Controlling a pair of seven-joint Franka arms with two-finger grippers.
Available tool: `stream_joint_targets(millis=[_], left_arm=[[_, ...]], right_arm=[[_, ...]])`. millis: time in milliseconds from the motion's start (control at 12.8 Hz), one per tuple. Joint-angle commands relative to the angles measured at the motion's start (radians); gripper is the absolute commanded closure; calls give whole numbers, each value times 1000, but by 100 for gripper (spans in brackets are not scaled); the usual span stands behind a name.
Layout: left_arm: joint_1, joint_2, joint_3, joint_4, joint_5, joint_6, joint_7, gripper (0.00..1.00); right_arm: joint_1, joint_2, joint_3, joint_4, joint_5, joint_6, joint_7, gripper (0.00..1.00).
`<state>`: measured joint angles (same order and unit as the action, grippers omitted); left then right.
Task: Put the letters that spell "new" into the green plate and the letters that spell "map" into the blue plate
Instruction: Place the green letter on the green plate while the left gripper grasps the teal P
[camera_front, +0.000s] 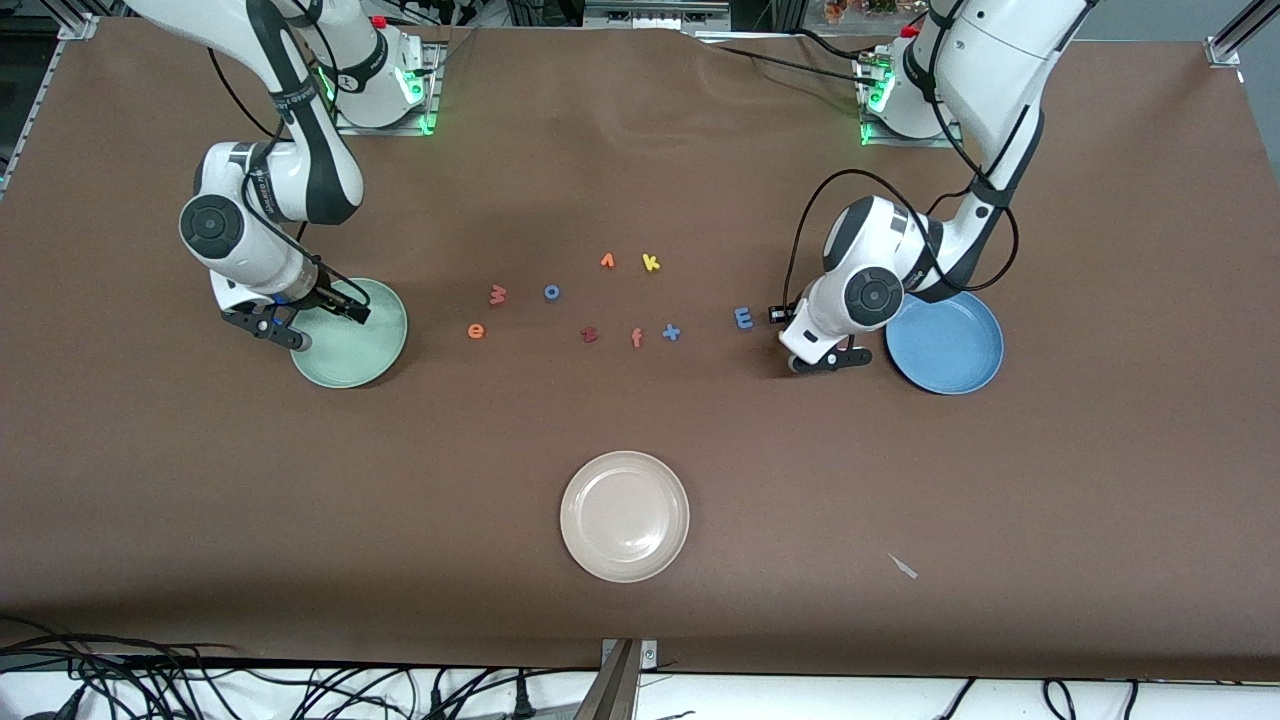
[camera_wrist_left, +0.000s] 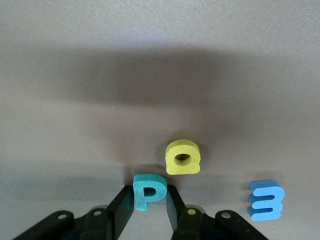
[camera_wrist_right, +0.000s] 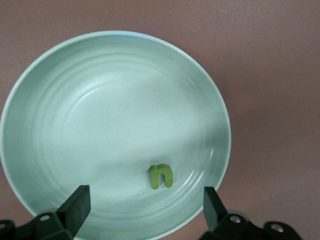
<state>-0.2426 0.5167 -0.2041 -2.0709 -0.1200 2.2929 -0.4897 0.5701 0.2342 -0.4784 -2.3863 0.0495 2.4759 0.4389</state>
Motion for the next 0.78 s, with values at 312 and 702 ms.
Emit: stream_joint_targets(millis=[312, 702], left_arm=[[3, -10, 8, 11, 8, -16, 7, 84], [69, -95, 12, 156, 11, -346, 77, 84]], right_arm=[[8, -35, 0, 19, 10, -14, 8, 0], [8, -53, 4, 24, 13, -34, 11, 0]])
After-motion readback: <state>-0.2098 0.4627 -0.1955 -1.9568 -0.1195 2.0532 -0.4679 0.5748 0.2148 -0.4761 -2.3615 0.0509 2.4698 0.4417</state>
